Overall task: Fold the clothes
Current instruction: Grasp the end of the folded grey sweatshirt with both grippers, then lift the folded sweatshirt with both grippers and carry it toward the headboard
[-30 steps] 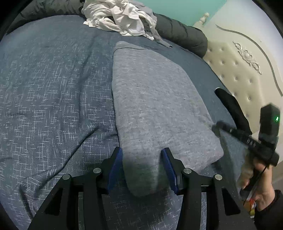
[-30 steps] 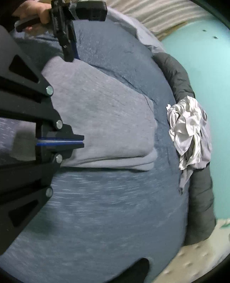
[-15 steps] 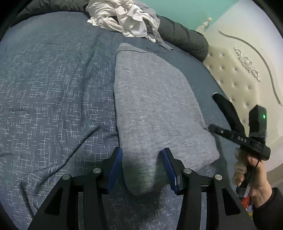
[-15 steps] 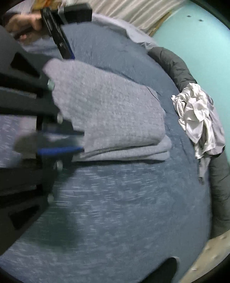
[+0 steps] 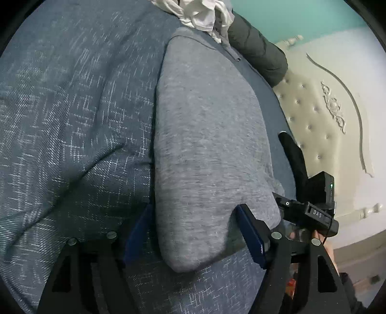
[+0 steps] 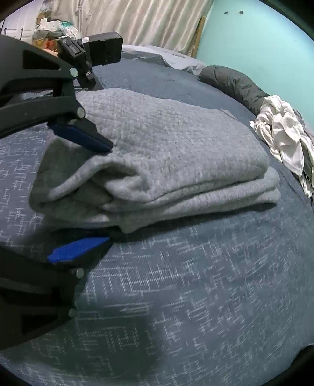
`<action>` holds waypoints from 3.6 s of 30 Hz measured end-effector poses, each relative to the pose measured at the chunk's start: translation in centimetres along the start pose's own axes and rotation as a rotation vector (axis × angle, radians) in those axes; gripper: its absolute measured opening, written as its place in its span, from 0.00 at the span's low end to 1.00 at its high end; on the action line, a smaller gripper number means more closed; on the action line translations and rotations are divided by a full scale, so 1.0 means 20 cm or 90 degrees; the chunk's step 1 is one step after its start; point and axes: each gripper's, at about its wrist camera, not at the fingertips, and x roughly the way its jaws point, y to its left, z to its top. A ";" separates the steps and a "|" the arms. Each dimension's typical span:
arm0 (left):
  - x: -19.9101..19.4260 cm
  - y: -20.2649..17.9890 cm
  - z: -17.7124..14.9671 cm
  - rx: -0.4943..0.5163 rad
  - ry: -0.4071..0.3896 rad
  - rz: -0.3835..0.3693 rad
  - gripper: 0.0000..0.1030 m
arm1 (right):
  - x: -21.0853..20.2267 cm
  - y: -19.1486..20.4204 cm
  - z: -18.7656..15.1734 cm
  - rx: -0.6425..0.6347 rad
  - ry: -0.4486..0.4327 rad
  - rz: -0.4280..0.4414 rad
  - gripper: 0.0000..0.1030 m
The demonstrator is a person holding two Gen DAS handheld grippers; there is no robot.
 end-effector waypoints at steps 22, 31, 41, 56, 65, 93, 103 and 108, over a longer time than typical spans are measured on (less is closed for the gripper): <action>0.04 -0.06 -0.02 0.018 -0.036 0.004 0.68 | 0.06 0.15 -0.02 -0.052 -0.050 0.006 0.32; 0.04 -0.11 -0.04 0.047 -0.040 0.033 0.66 | 0.19 0.15 -0.01 -0.034 -0.033 -0.005 0.39; -0.02 -0.21 -0.03 0.103 -0.071 0.058 0.55 | 0.04 0.24 -0.07 -0.094 -0.094 -0.006 0.27; -0.19 -0.79 -0.03 0.224 -0.145 0.078 0.50 | -0.37 0.48 0.04 -0.151 -0.183 0.016 0.25; -0.11 -1.33 0.09 0.288 -0.162 0.059 0.50 | -0.79 0.38 0.13 -0.161 -0.236 -0.005 0.25; 0.88 -2.57 0.41 0.390 -0.209 -0.016 0.50 | -1.66 -0.45 0.59 -0.185 -0.389 -0.158 0.25; 1.54 -2.43 0.01 0.341 -0.058 -0.021 0.50 | -1.38 -0.91 0.18 -0.069 -0.304 -0.197 0.25; 1.59 -2.43 -0.11 0.328 -0.017 -0.037 0.50 | -1.40 -0.92 0.04 -0.048 -0.291 -0.177 0.25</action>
